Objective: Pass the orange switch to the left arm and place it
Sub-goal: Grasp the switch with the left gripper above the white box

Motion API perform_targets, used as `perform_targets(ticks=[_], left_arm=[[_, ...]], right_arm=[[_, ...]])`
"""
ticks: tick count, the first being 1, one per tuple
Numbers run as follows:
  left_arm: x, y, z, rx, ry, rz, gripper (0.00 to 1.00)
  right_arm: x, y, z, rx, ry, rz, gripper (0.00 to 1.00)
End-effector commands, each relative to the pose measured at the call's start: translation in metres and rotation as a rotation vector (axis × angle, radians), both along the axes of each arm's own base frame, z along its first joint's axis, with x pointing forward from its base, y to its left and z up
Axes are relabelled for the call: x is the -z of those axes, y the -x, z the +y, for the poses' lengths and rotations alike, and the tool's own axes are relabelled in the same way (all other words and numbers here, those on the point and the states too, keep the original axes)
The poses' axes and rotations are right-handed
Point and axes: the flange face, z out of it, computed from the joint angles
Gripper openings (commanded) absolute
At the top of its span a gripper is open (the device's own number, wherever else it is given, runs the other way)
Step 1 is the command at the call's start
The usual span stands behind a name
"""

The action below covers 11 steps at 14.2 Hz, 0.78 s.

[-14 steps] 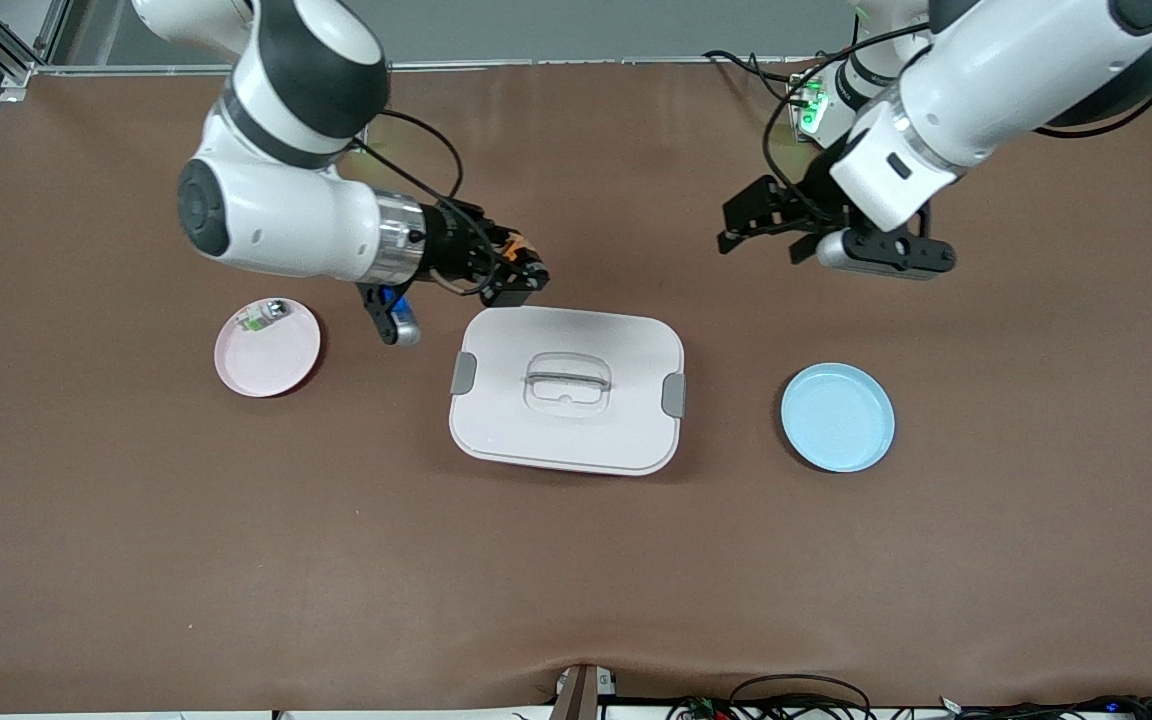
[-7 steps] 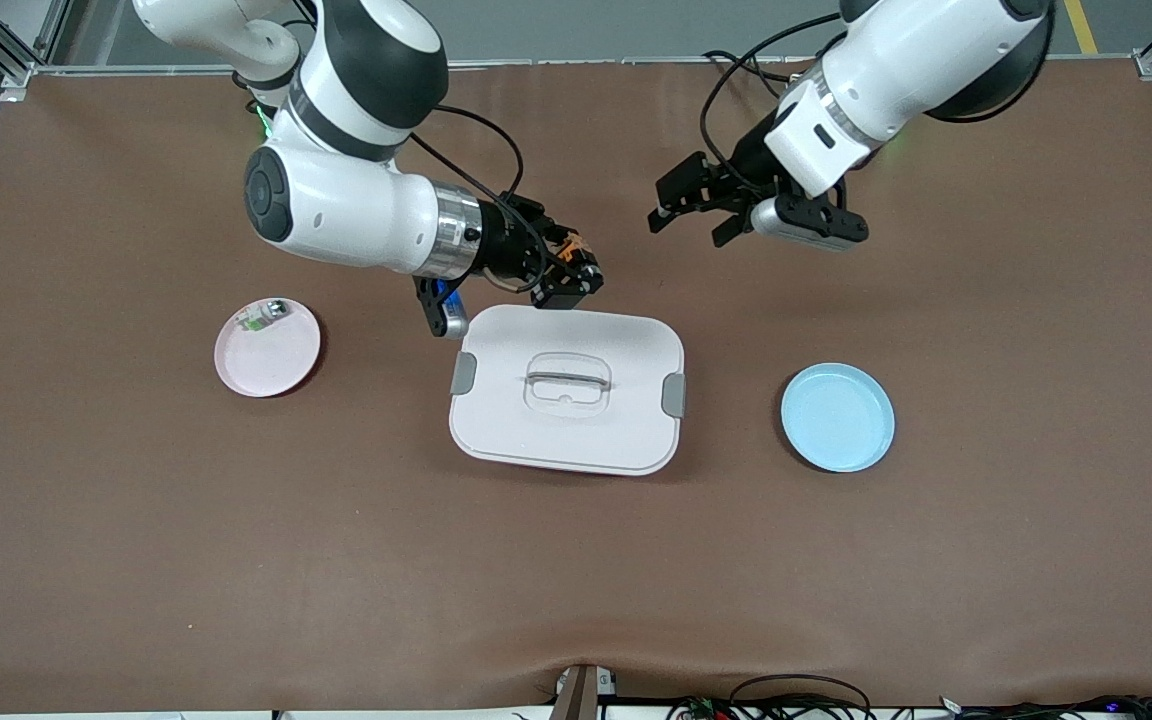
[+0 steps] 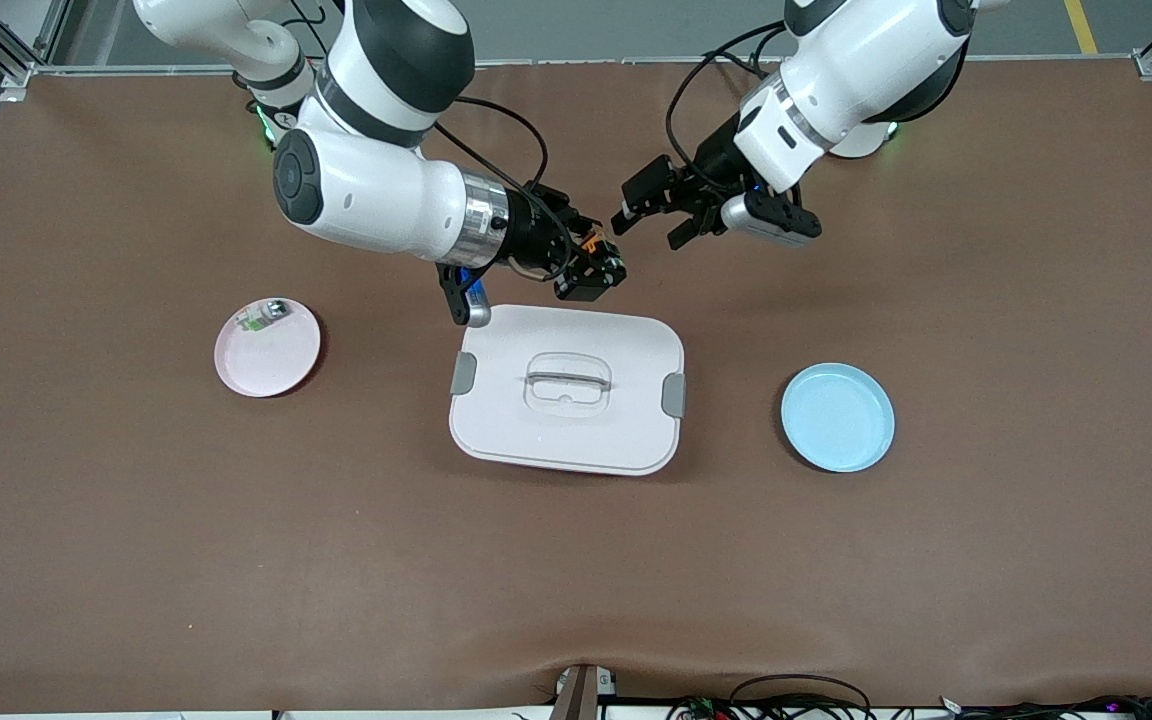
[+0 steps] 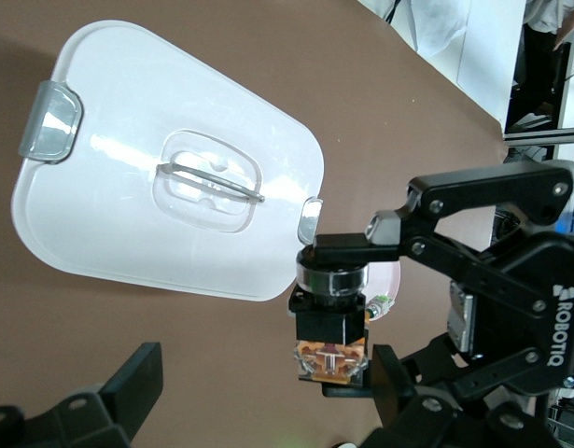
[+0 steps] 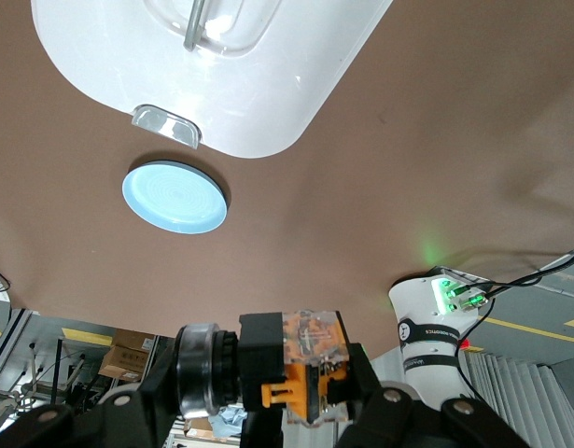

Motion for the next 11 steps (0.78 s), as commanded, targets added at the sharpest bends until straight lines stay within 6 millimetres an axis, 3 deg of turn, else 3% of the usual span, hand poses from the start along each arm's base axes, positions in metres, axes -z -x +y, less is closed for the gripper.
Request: perform_targets(ticks=[1,6,9,11], left_arm=[[0.008,0.004,-0.001,-0.006,0.039,-0.04,0.96],[0.03,0.005,-0.025,-0.036,0.064,-0.078,0.94],[0.041,0.005,-0.037,-0.051,0.077,-0.093,0.75],[0.046,0.005,-0.039,-0.05,0.076,-0.084,0.47]], right_arm=[[-0.005,-0.004,0.005,0.015,-0.018,0.012,0.26],[-0.003,-0.005,0.005,0.015,-0.015,0.012,0.26],[-0.002,-0.005,0.005,0.015,-0.014,0.014,0.26],[-0.002,-0.005,0.005,0.014,-0.014,0.013,0.26]])
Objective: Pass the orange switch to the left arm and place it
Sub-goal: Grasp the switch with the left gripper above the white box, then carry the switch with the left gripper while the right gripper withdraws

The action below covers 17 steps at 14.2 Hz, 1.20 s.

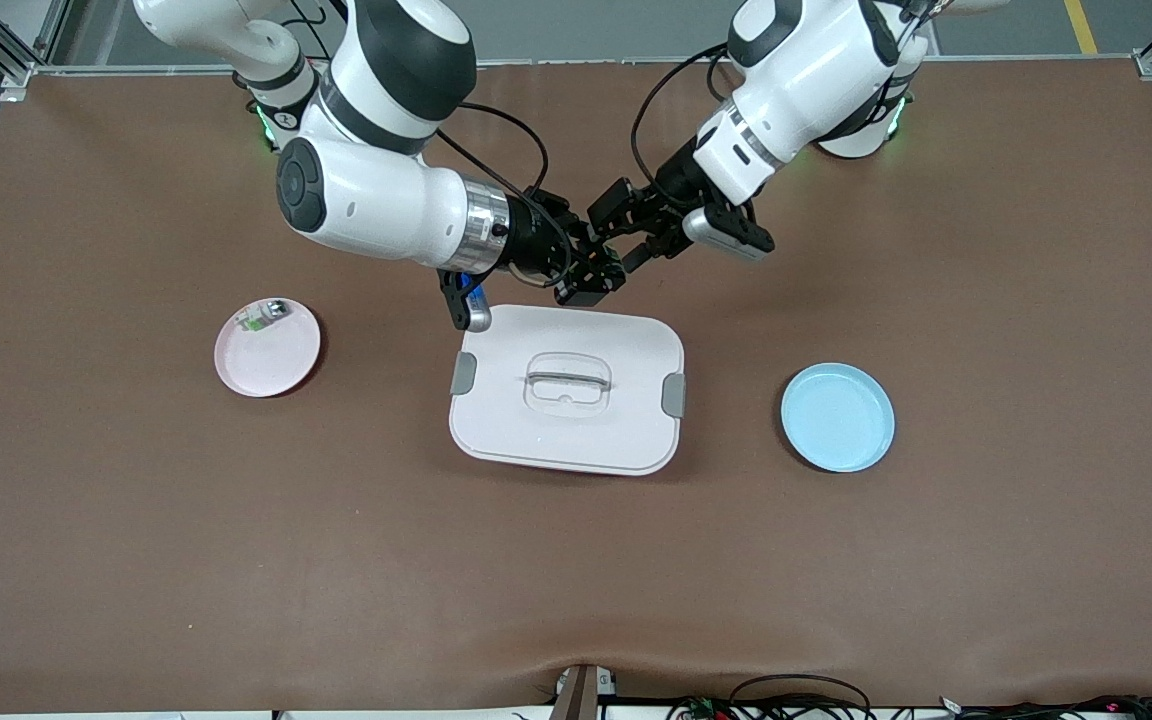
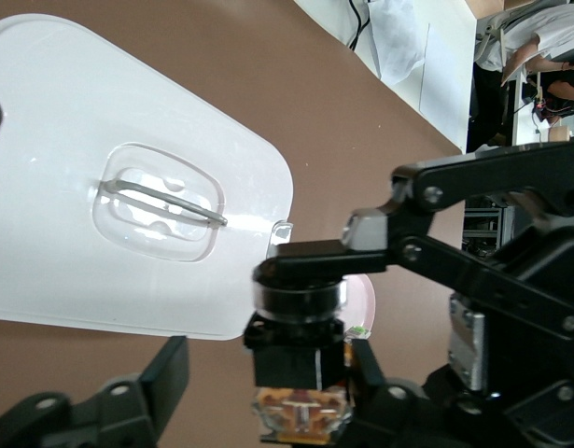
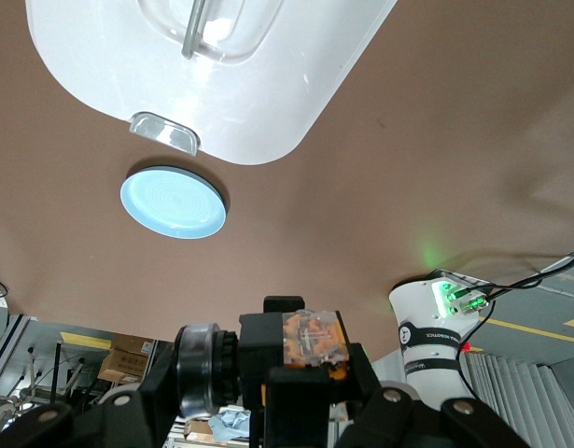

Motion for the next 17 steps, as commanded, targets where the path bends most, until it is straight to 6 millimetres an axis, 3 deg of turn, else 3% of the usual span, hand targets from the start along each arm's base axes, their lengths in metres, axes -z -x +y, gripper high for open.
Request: perform_targets(ticks=[1,2,7,10,11,17], left_arm=[[0.008,0.0,-0.002,0.002,0.009,0.002,0.23],[0.007,0.0,-0.002,0.001,0.01,0.002,0.0],[0.004,-0.002,-0.001,-0.007,0.013,0.0,0.0],[0.002,-0.005,0.002,-0.006,0.007,-0.008,0.0],[0.002,-0.007,0.004,-0.007,0.005,-0.011,0.0],[0.005,-0.035,0.041,0.018,-0.086,-0.012,0.0]], right_arm=[[-0.011,-0.002,0.004,0.011,-0.023,0.002,0.26],[-0.008,-0.002,0.006,0.013,-0.021,0.004,0.26],[-0.009,-0.002,0.007,0.012,-0.023,0.0,0.28],[-0.01,-0.002,0.007,0.009,-0.025,-0.004,0.86],[-0.01,-0.002,0.007,0.008,-0.023,-0.004,1.0],[-0.012,-0.009,-0.003,0.01,-0.025,-0.019,1.0]])
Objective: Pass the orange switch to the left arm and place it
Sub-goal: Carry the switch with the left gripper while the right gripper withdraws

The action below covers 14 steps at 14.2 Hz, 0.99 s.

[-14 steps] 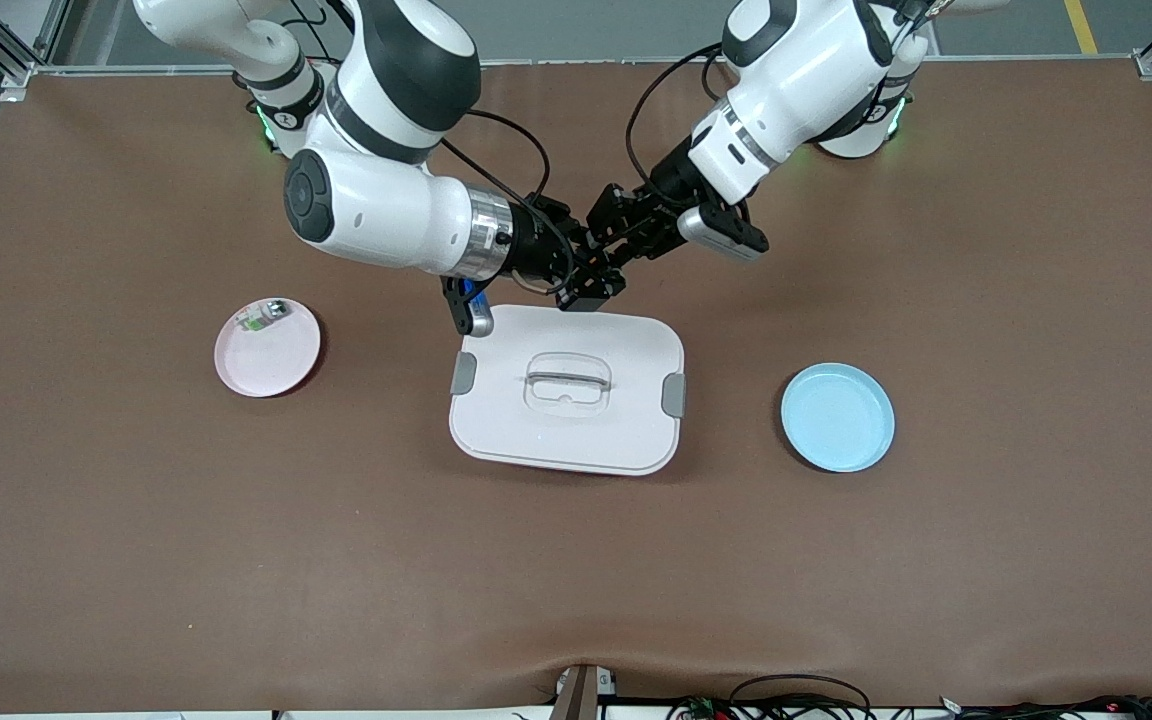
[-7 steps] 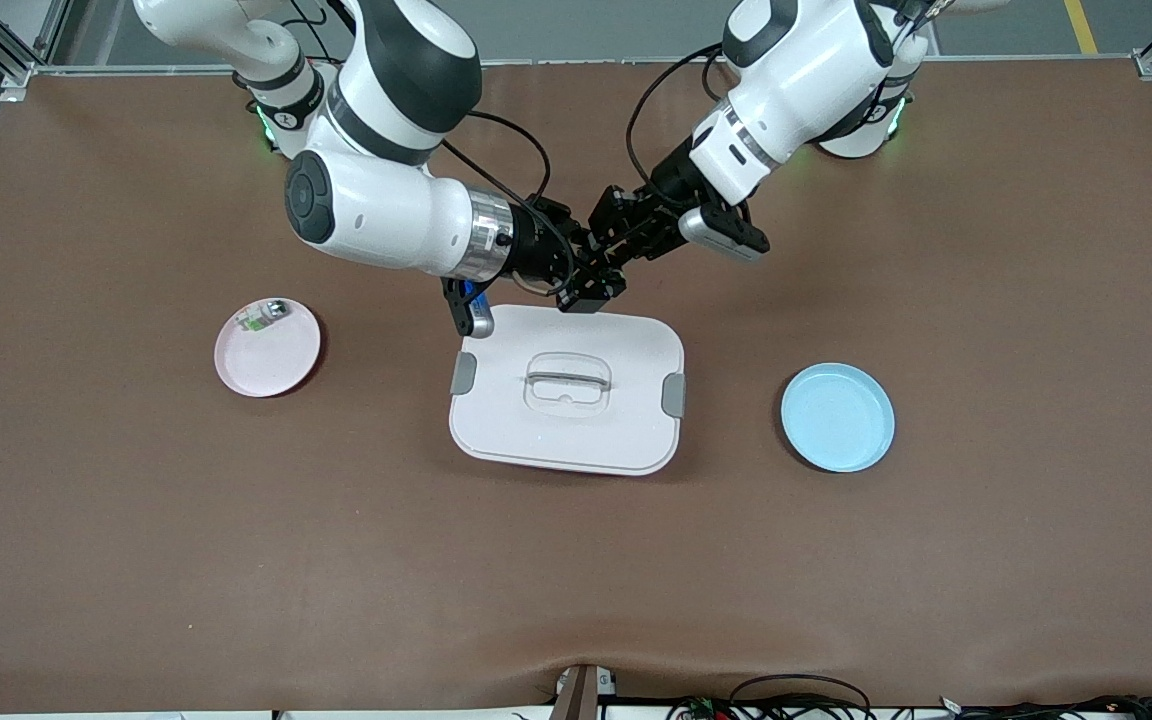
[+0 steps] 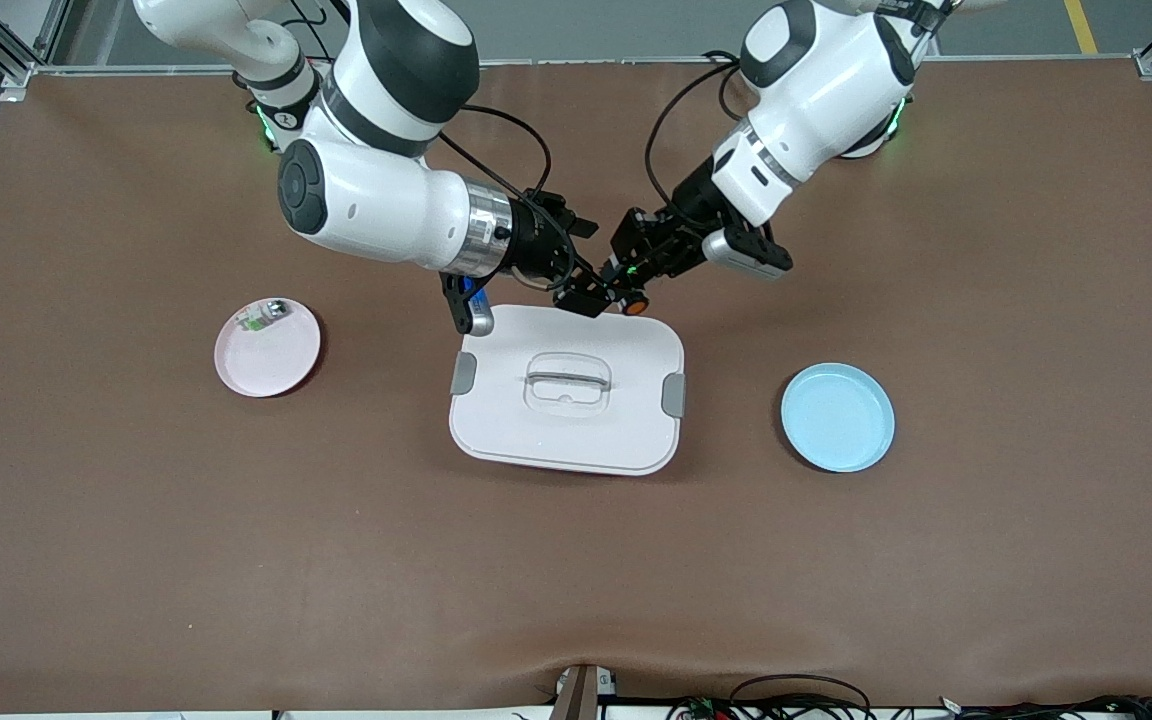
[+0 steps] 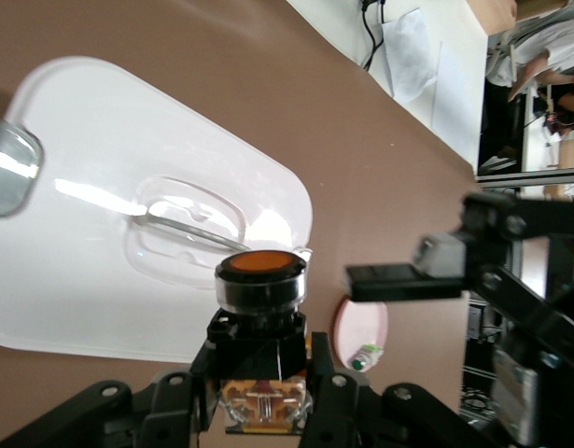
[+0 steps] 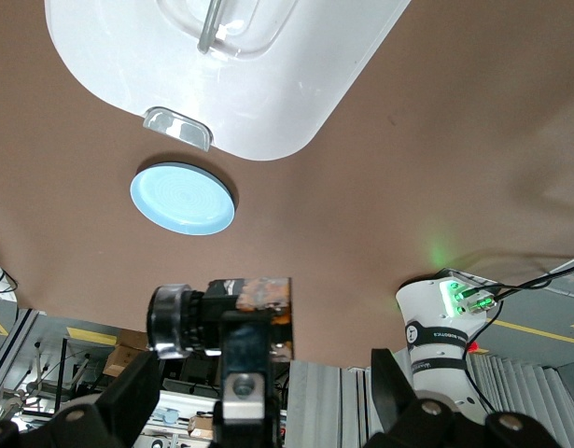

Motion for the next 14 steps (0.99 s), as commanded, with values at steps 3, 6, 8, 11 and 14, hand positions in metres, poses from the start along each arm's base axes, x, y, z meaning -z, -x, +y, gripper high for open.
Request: perform_targets(ticks=[3,6,8,11,14], left_arm=[[-0.005,-0.028,0.045,0.081,-0.162,-0.01,0.0],[-0.021,-0.052,0.082,0.157,-0.317,-0.003,0.0],[-0.023,-0.061,0.102,0.21,-0.417,-0.01,0.0],[-0.015,-0.07,0.137,0.324,-0.491,-0.02,0.0],[-0.004,-0.081,0.186,0.486,-0.567,-0.084,0.0]], right_arm=[[-0.015,-0.017,-0.027,0.01,-0.023,-0.032,1.0],[-0.027,-0.019,-0.054,-0.077,-0.026,-0.063,1.0],[-0.033,-0.025,-0.092,-0.172,-0.014,-0.078,1.0],[-0.044,-0.017,-0.127,-0.316,0.036,-0.135,1.0],[-0.058,0.006,-0.161,-0.399,0.059,-0.227,1.0]])
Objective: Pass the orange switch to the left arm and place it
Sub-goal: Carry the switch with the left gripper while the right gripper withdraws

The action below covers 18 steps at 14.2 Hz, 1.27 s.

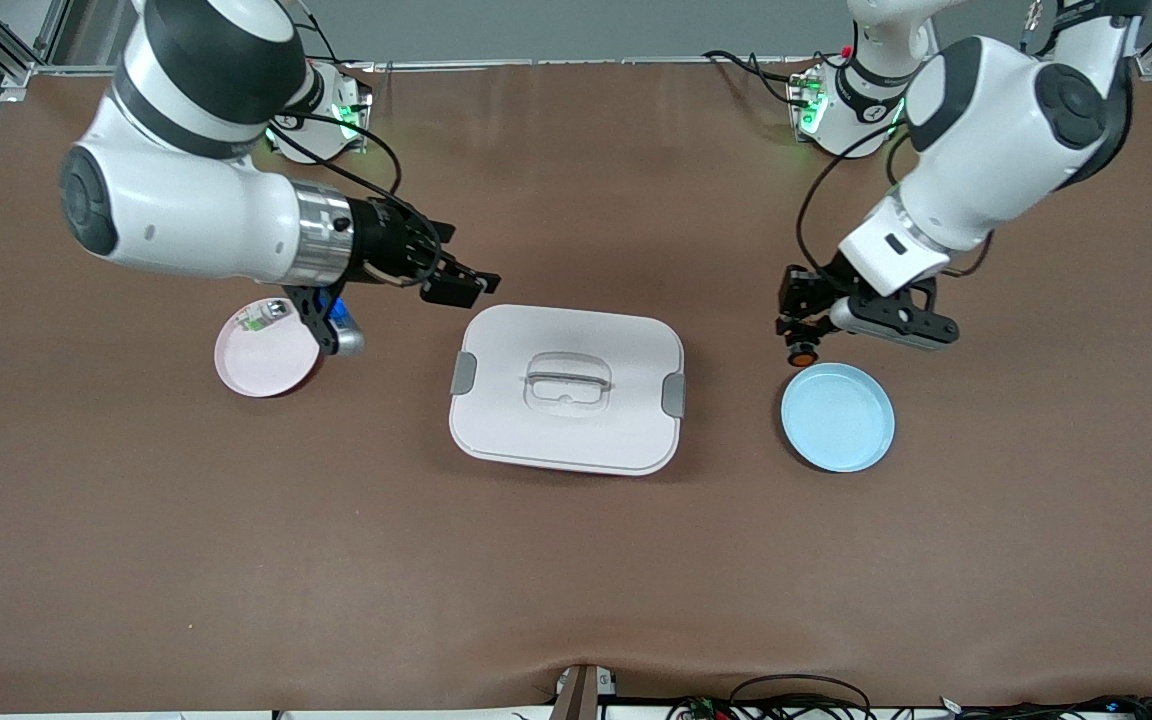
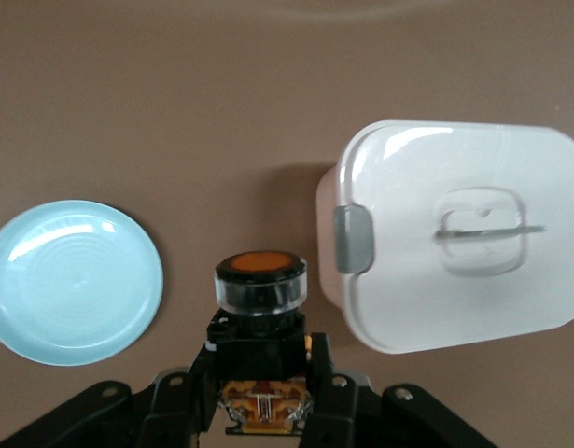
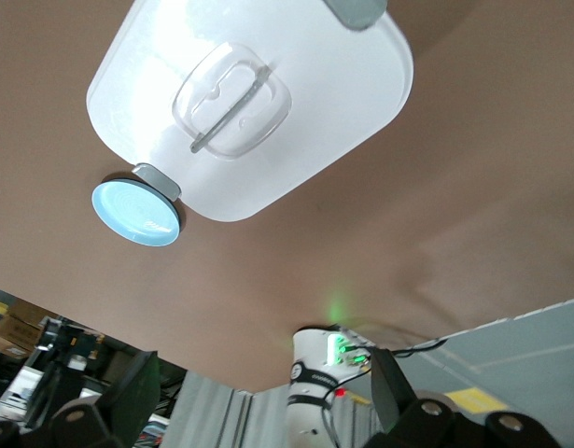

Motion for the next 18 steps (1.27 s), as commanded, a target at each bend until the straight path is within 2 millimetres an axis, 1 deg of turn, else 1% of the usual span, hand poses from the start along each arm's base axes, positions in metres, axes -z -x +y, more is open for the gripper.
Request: perform_targets(ticks=[1,2,3,4,6,7,8,9,10,13,14,15,18], left_arm=[[0.01,-0.006,0.038,0.202,-0.124,-0.046,0.0],[0.019,-0.007,0.052,0.261,-0.165,-0.045,0.0],[0.024,-0.009,0.064,0.306,-0.178,-0.046,0.0],[0.035,-0.01,0.075,0.371,-0.178,-0.043,0.0],[0.059,-0.019,0.101,0.52,-0.196,-0.039,0.0],[0.071,-0.023,0.108,0.594,-0.231,-0.032,0.0],[0.08,-0.026,0.112,0.656,-0.275,-0.03,0.0],[0.09,-0.03,0.116,0.711,-0.317,-0.022,0.0],[0.107,-0.035,0.118,0.772,-0.341,-0.018,0.0],[0.153,-0.046,0.118,1.009,-0.36,-0.067,0.0],[0.167,-0.048,0.118,1.059,-0.366,-0.07,0.0],[0.177,-0.049,0.118,1.084,-0.379,-0.083,0.0],[0.21,-0.05,0.113,1.183,-0.405,-0.098,0.0]], right_arm=[[-0.008,0.034,-0.039,-0.108,0.019,-0.099,1.0],[-0.004,0.044,-0.054,-0.176,0.036,-0.142,1.0],[0.001,0.051,-0.066,-0.25,0.075,-0.181,1.0],[0.004,0.057,-0.077,-0.345,0.146,-0.22,1.0],[0.004,0.06,-0.095,-0.467,0.24,-0.258,1.0],[0.002,0.058,-0.108,-0.501,0.242,-0.269,1.0],[0.002,0.055,-0.124,-0.534,0.247,-0.28,1.0],[0.001,0.055,-0.135,-0.578,0.272,-0.293,1.0],[-0.002,0.056,-0.142,-0.628,0.31,-0.313,1.0],[-0.007,0.05,-0.176,-0.714,0.342,-0.346,1.0],[-0.007,0.048,-0.189,-0.725,0.353,-0.351,1.0],[-0.008,0.045,-0.201,-0.741,0.353,-0.36,1.0],[-0.011,0.037,-0.253,-0.755,0.335,-0.385,1.0]])
